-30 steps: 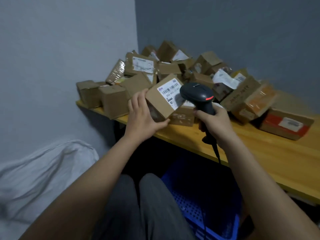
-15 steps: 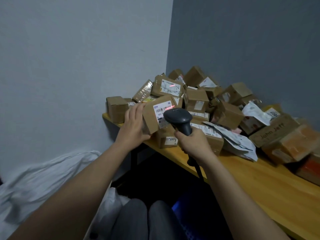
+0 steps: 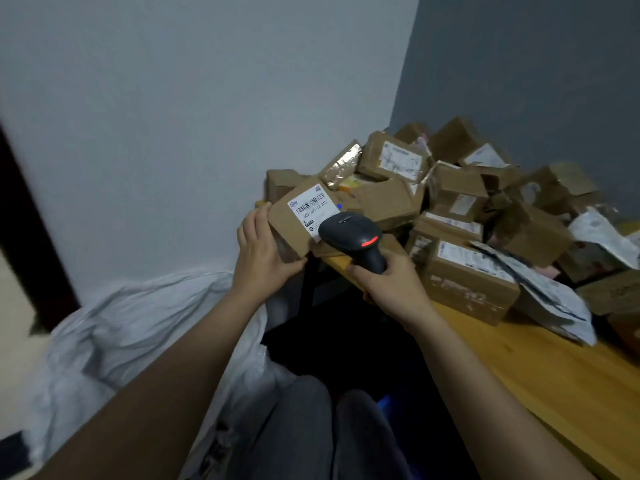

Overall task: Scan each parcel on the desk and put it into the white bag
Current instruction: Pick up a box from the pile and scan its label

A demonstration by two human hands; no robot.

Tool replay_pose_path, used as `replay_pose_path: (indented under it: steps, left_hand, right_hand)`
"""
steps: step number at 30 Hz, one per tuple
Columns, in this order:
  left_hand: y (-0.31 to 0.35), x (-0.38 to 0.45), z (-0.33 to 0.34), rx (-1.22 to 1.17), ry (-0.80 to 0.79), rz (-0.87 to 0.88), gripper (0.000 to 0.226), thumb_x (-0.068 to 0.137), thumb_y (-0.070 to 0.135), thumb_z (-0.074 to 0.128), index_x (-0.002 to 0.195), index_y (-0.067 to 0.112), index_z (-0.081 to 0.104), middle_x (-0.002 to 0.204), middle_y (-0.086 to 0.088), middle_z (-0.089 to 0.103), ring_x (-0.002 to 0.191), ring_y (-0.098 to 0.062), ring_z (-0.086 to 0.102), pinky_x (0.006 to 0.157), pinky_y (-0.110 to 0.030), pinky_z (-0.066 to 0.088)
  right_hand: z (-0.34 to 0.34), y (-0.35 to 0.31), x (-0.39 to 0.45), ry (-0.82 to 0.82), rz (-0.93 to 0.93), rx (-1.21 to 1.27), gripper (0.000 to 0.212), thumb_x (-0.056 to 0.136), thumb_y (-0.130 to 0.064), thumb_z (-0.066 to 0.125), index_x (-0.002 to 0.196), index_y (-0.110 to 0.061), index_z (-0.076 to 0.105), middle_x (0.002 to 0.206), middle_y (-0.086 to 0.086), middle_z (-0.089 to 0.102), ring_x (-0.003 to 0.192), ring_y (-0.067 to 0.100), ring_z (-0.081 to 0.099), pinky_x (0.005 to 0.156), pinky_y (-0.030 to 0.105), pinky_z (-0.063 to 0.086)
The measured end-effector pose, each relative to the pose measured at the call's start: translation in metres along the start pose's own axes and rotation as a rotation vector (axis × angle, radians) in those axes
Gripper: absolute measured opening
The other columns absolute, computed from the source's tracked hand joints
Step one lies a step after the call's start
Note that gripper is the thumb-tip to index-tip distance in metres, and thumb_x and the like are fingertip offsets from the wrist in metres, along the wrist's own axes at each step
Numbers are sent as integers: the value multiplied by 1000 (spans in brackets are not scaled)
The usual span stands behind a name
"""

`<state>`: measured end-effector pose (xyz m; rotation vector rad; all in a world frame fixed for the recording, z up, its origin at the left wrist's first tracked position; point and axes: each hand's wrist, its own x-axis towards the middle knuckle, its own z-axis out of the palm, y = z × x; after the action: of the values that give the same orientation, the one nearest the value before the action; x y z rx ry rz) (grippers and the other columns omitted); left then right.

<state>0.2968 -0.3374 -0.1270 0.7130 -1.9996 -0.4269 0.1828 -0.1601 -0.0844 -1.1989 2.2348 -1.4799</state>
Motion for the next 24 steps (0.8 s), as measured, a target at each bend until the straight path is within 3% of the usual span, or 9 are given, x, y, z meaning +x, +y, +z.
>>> replay_pose_path:
  steps: [5, 9, 17, 21, 24]
  left_hand:
    - [-72, -33, -36, 33, 91, -176, 108, 63, 31, 87, 145, 3, 24, 144, -15, 28, 131, -30, 25, 109, -39, 27]
    - [-141, -64, -50, 155, 85, -342, 109, 58, 34, 90, 141, -4, 30, 138, -20, 37, 129, -34, 31, 108, -44, 26]
    - [-259, -148, -33, 268, -197, -729, 120, 64, 24, 89, 150, -2, 9, 149, -24, 19, 136, -41, 24, 111, -50, 27]
    - [-292, -164, -15, 336, -364, -792, 127, 69, 26, 86, 151, 6, -9, 159, -20, -11, 147, -37, -8, 118, -53, 6]
    - [-298, -161, 1, 249, -425, -823, 109, 78, 31, 78, 153, 6, 4, 160, -21, -2, 147, -39, 2, 118, -51, 12]
  right_hand:
    - [75, 3, 25, -127, -20, -42, 17, 81, -26, 72, 71, -23, 59, 55, -7, 56, 57, 17, 56, 60, 30, 43]
    - [134, 17, 44, -242, -19, -134, 16, 80, -28, 71, 76, -16, 60, 64, 4, 61, 64, 26, 61, 62, 35, 48]
    - [222, 78, 78, -454, 56, -356, 12, 80, -27, 68, 74, -20, 61, 75, 6, 66, 80, 28, 66, 73, 38, 53]
    - [238, 103, 87, -486, 91, -386, 12, 80, -30, 70, 76, -23, 61, 80, 7, 69, 82, 28, 66, 75, 38, 54]
    - [238, 118, 91, -508, 114, -383, 11, 80, -28, 71, 80, -19, 65, 80, 6, 69, 82, 26, 67, 76, 38, 54]
